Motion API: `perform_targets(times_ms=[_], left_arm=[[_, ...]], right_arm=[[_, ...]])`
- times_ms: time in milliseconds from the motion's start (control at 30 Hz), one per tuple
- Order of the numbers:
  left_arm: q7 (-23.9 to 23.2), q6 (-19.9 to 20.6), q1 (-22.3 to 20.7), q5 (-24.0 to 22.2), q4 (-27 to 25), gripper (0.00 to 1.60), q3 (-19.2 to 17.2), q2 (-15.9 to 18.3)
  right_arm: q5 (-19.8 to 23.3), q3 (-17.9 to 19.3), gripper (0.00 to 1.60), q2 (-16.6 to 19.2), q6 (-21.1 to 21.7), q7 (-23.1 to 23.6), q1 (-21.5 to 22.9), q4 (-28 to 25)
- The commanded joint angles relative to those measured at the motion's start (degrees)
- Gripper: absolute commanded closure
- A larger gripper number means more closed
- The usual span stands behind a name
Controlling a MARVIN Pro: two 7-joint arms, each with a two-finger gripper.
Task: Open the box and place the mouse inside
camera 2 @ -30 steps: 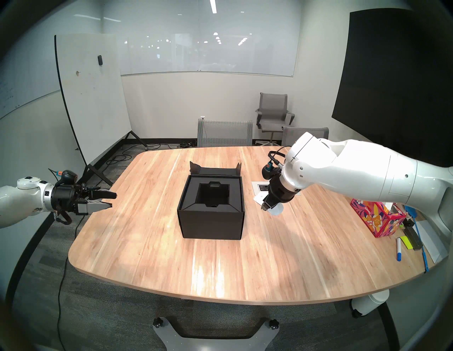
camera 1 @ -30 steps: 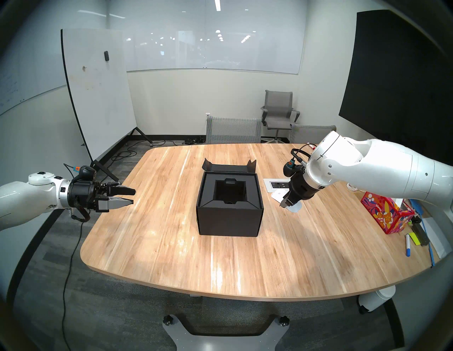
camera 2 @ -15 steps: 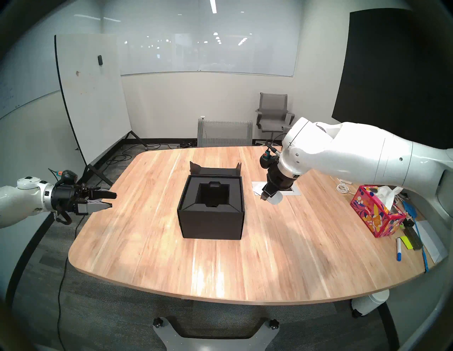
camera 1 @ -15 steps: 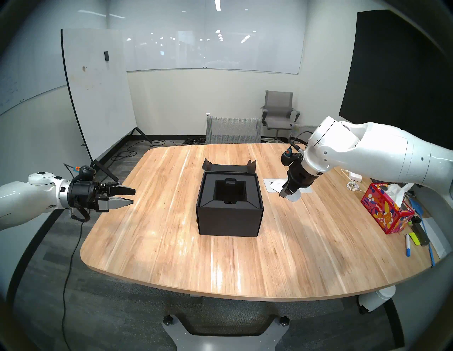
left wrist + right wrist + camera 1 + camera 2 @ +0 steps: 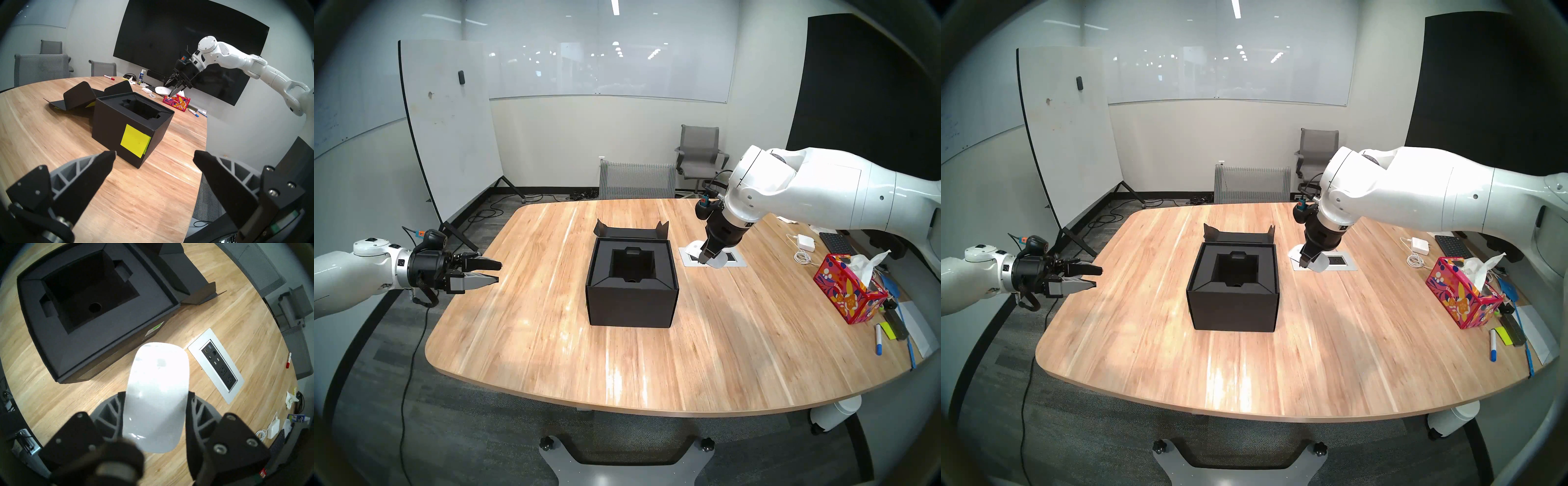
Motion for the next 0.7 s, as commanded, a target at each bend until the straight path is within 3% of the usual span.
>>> perform_targets(times_ms=[0,333,667], left_arm=[[0.0,0.0,-0.7,-0.4,-0.1,0.00,-0.6,-0.1],[0.0,0.0,-0.7,-0.5,-0.1,0.00,-0.6,-0.1],[0.0,0.0,-0.7,-0.5,-0.1,0.00,-0.6,-0.1]], right_arm=[[-2.3,-0.1,1.60,-5.2,-0.1,3.5,3.3,4.1],[-5.1,-0.9,1.60,-8.8,-1.9,8.1,2.8,8.2],[-5.8,0.1,1.60,-10.5,-4.0,8.2,1.7,9.0]])
